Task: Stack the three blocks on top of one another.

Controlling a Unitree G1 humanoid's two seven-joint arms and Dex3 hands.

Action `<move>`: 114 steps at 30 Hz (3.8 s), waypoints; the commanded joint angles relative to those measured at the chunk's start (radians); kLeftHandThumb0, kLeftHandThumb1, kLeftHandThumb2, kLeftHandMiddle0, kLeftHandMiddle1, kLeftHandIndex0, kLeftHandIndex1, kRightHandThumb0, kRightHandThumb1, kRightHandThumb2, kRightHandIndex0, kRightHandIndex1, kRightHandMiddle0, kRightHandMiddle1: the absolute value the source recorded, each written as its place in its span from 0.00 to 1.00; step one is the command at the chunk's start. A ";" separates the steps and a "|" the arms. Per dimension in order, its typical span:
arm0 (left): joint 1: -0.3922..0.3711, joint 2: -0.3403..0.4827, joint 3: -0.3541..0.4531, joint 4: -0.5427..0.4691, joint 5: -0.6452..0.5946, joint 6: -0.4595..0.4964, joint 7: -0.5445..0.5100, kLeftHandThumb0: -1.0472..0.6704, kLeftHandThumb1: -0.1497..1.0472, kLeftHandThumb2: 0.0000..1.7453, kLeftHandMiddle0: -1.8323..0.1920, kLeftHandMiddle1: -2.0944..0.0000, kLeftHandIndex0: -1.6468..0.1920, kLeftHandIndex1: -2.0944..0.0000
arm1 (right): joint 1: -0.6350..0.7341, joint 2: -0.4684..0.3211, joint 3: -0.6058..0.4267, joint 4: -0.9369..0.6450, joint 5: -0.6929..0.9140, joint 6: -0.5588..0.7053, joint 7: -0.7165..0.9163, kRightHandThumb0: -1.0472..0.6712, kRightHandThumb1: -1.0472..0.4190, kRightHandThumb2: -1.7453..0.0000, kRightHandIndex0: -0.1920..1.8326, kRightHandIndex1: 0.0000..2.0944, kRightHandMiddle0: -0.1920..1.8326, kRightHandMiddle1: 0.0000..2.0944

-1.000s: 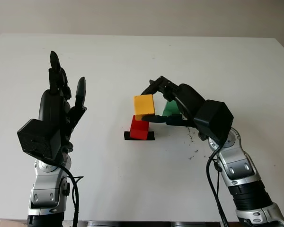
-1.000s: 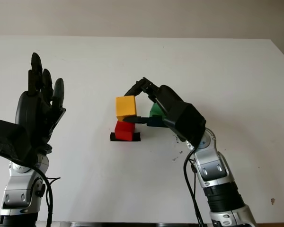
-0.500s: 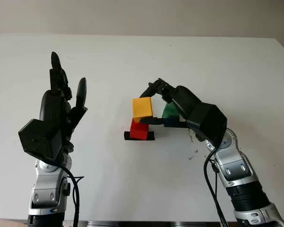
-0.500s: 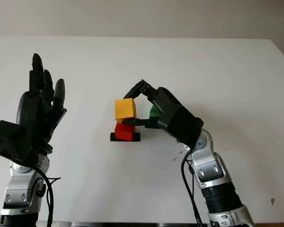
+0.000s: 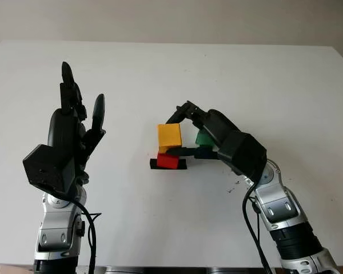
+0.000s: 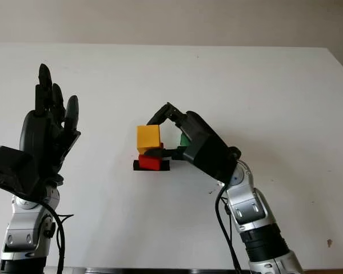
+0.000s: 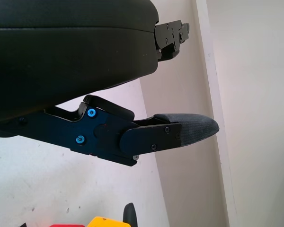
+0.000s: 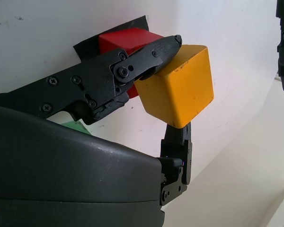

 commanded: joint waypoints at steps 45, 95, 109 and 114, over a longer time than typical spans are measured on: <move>0.010 -0.002 0.005 -0.005 -0.004 -0.018 0.003 0.23 1.00 0.28 1.00 1.00 1.00 1.00 | 0.049 -0.073 0.026 -0.011 -0.131 -0.181 -0.027 0.23 0.05 0.97 0.06 0.01 0.11 0.18; 0.002 0.006 0.012 -0.008 -0.021 -0.011 -0.017 0.23 1.00 0.28 1.00 0.99 1.00 1.00 | -0.766 -0.490 0.221 0.760 -0.566 -0.931 0.015 0.27 0.16 0.97 0.11 0.03 0.27 0.08; 0.002 0.013 0.014 -0.024 -0.020 0.012 -0.017 0.22 1.00 0.28 1.00 0.98 1.00 1.00 | -0.763 -0.480 0.353 0.844 -0.710 -1.020 -0.197 0.29 0.15 0.97 0.09 0.02 0.27 0.06; 0.000 0.015 0.015 -0.022 -0.020 0.013 -0.017 0.22 1.00 0.27 0.99 0.97 0.99 0.99 | -0.756 -0.468 0.380 0.883 -0.722 -1.029 -0.249 0.31 0.14 0.97 0.10 0.02 0.29 0.06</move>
